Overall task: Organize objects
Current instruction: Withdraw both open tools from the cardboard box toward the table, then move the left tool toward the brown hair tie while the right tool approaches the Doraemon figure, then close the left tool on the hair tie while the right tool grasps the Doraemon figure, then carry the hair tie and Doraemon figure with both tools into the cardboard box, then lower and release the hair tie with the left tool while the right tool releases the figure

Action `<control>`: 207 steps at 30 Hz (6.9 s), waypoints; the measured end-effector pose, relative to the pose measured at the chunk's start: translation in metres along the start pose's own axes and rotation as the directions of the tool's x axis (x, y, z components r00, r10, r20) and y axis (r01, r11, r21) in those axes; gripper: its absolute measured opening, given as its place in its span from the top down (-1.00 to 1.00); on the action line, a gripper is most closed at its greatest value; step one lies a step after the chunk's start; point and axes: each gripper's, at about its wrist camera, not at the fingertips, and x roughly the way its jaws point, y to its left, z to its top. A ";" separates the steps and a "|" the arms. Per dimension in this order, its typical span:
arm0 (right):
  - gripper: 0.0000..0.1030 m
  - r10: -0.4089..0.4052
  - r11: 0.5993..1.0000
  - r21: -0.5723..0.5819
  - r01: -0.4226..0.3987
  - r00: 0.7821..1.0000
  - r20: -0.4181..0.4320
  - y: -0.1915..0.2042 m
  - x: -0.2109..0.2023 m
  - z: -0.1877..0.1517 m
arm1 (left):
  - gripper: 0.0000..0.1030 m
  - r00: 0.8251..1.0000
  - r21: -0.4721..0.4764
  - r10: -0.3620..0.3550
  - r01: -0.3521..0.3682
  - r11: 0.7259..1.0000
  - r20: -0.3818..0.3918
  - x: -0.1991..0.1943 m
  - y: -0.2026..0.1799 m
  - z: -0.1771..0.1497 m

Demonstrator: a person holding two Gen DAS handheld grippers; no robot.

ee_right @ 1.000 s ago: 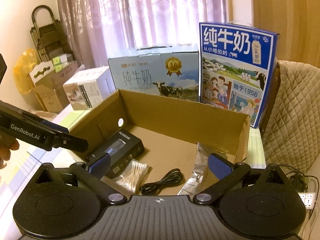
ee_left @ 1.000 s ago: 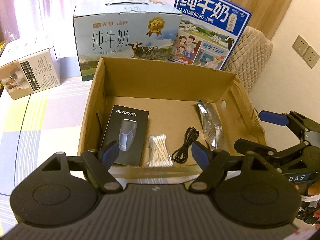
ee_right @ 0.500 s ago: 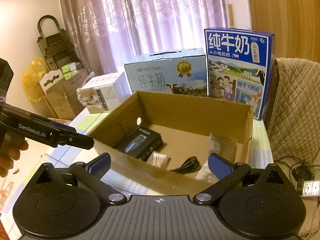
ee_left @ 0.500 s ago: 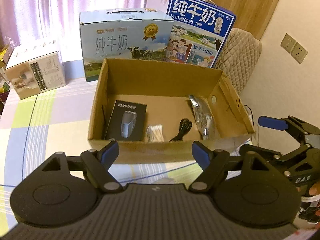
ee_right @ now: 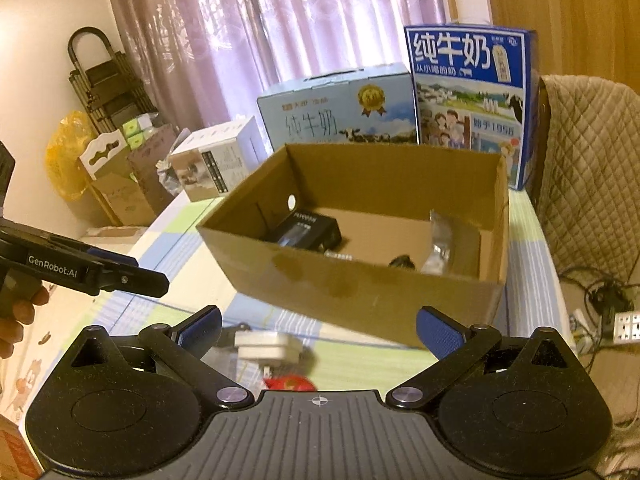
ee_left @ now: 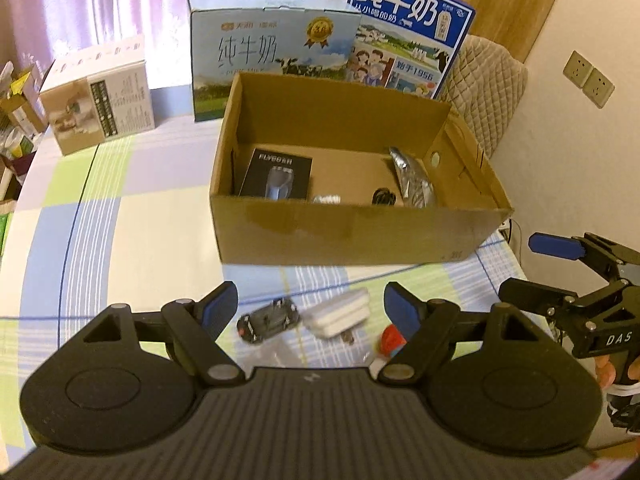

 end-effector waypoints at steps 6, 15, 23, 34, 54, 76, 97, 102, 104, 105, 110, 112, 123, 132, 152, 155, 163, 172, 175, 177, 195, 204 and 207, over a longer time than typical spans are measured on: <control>-0.95 0.004 1.000 0.018 -0.003 1.000 -0.012 0.007 -0.006 -0.019 | -0.50 1.000 -0.022 0.005 -0.005 1.000 -0.028 -0.003 0.007 -0.022; -0.95 -0.001 1.000 0.017 0.002 0.999 -0.043 0.020 -0.005 -0.044 | -0.50 0.997 -0.057 0.019 -0.023 0.998 -0.076 -0.003 0.017 -0.053; -0.95 0.001 1.000 0.015 0.000 0.995 -0.101 0.029 0.004 -0.064 | -0.49 0.994 -0.072 0.039 -0.046 0.996 -0.101 0.001 0.023 -0.070; -0.95 -0.014 1.000 -0.015 0.012 0.988 -0.154 0.036 0.020 -0.086 | -0.50 0.989 -0.094 0.057 -0.070 0.993 -0.137 0.010 0.031 -0.088; -0.40 -0.147 0.989 -0.008 0.147 0.985 -0.093 0.039 0.074 -0.071 | -0.50 0.978 -0.103 0.153 -0.169 0.980 -0.145 0.041 0.053 -0.087; 0.09 -0.201 0.978 0.043 0.206 0.975 -0.096 0.025 0.100 -0.074 | -0.48 0.969 -0.095 0.173 -0.192 0.977 -0.177 0.074 0.073 -0.078; 0.09 -0.331 0.928 0.152 0.341 0.940 -0.089 -0.024 0.067 -0.076 | -0.01 0.967 -0.008 0.170 -0.175 0.985 -0.190 0.107 0.080 -0.084; 0.09 -0.333 0.928 0.144 0.343 0.939 -0.091 -0.023 0.067 -0.075 | 0.27 0.971 0.016 0.163 -0.163 0.986 -0.173 0.108 0.078 -0.083; 0.09 -0.333 0.928 0.142 0.343 0.938 -0.093 -0.023 0.068 -0.075 | 0.39 0.973 0.018 0.158 -0.157 0.987 -0.169 0.108 0.077 -0.084; 0.09 -0.333 0.928 0.141 0.343 0.938 -0.092 -0.023 0.068 -0.075 | 0.42 0.974 0.017 0.154 -0.153 0.988 -0.168 0.107 0.077 -0.084; 0.09 -0.330 0.929 0.144 0.341 0.939 -0.092 -0.023 0.068 -0.075 | 0.63 0.977 0.005 0.128 -0.129 0.992 -0.173 0.104 0.077 -0.087; 0.09 -0.329 0.930 0.144 0.339 0.940 -0.092 -0.023 0.067 -0.075 | 0.65 0.977 0.000 0.124 -0.126 0.992 -0.175 0.102 0.078 -0.089; 0.10 -0.317 0.934 0.146 0.327 0.944 -0.089 -0.023 0.063 -0.077 | 0.66 0.981 -0.025 0.116 -0.121 0.992 -0.154 0.089 0.078 -0.088; 0.10 -0.298 0.942 0.140 0.304 0.953 -0.062 -0.018 0.055 -0.071 | 0.66 0.990 -0.026 0.093 -0.096 0.995 -0.106 0.071 0.070 -0.078; 0.10 -0.177 0.982 0.080 0.169 0.978 0.113 0.006 0.021 0.011 | 0.66 0.997 0.047 0.006 -0.010 0.999 0.078 0.043 0.024 -0.003; 0.10 -0.161 0.985 0.081 0.152 0.978 0.130 0.003 0.023 0.025 | 0.65 0.996 0.057 -0.007 0.002 0.998 0.092 0.045 0.017 0.012; 0.10 -0.139 0.988 0.085 0.126 0.975 0.172 -0.006 0.034 0.061 | 0.65 0.994 0.076 -0.035 0.027 0.997 0.103 0.058 0.000 0.049; 0.10 -0.159 0.982 0.123 0.143 0.978 0.133 -0.031 0.068 0.080 | 0.64 0.996 0.079 -0.056 0.051 0.996 0.069 0.090 -0.012 0.088; 0.10 -0.168 0.978 0.145 0.152 0.980 0.103 -0.043 0.084 0.085 | 0.64 0.997 0.068 -0.066 0.063 0.996 0.042 0.104 -0.014 0.100; 0.10 -0.175 0.974 0.157 0.161 0.982 0.078 -0.052 0.096 0.089 | 0.64 0.998 0.068 -0.062 0.061 0.996 0.026 0.114 -0.016 0.108; 0.10 -0.212 0.958 0.174 0.226 0.973 -0.091 -0.096 0.189 0.117 | 0.57 0.995 0.122 -0.017 0.029 0.992 -0.101 0.209 -0.017 0.156; 0.10 -0.221 0.954 0.183 0.237 0.970 -0.102 -0.102 0.198 0.120 | 0.44 0.995 0.133 -0.004 0.018 0.991 -0.100 0.226 -0.012 0.166; 0.10 -0.223 0.952 0.191 0.239 0.969 -0.103 -0.103 0.198 0.120 | 0.25 0.996 0.142 -0.001 0.014 0.990 -0.093 0.227 -0.013 0.167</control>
